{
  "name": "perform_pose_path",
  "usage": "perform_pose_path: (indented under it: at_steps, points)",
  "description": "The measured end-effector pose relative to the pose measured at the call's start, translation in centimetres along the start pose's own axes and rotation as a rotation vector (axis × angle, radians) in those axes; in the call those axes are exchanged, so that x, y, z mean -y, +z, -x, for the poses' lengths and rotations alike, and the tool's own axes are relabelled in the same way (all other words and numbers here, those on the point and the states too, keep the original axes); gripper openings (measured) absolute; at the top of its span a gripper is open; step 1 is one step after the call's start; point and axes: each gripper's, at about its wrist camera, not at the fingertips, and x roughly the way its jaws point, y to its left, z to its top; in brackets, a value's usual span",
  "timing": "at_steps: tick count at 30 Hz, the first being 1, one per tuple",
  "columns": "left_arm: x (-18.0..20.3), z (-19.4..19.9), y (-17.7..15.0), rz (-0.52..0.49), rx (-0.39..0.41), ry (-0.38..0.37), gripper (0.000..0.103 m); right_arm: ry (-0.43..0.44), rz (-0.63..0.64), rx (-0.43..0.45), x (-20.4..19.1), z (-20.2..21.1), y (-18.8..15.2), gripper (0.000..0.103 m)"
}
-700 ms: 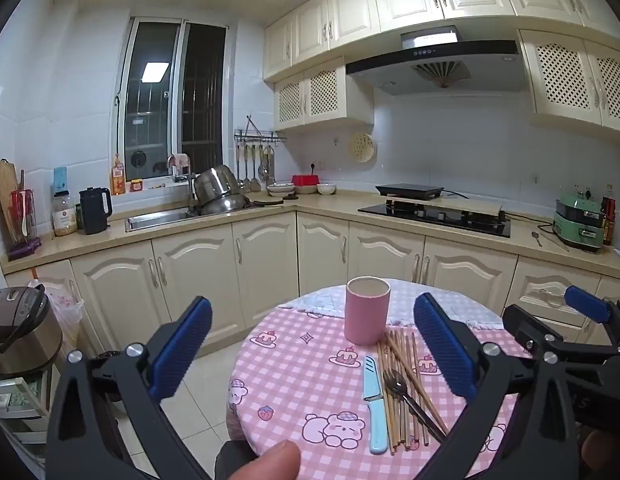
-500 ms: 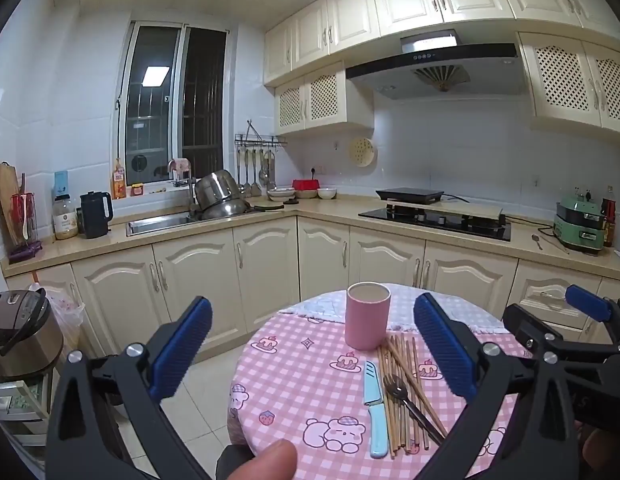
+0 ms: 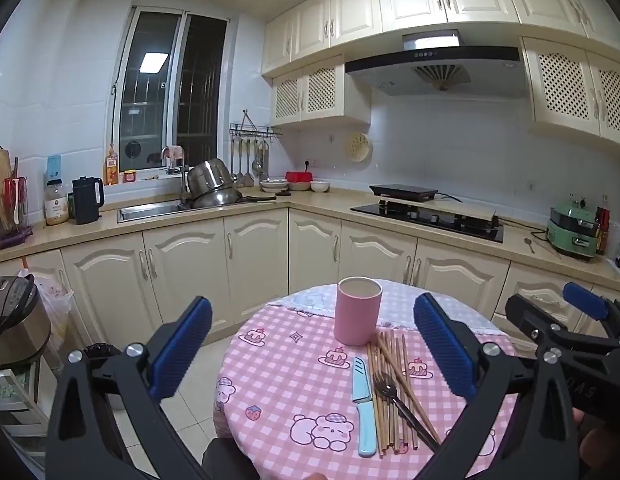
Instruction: Organize utensils
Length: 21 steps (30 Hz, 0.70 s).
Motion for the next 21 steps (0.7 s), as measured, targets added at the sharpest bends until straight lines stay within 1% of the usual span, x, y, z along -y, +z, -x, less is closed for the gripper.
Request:
perform_pose_path:
  at_steps: [6,13,21]
  points:
    - [0.42,-0.51,-0.34,-0.003,0.003,-0.032,0.099,0.000,0.003,0.002,0.07,-0.16,-0.21,0.098]
    - [0.85,-0.64,-0.30,-0.017,0.022,-0.030,0.099,0.000,0.000,0.003,0.31,-0.42,-0.13,0.098]
    - [0.79,-0.98,-0.21,-0.018,0.014,-0.035,0.099,0.000,0.001,0.002,0.31,-0.46,-0.07,0.098]
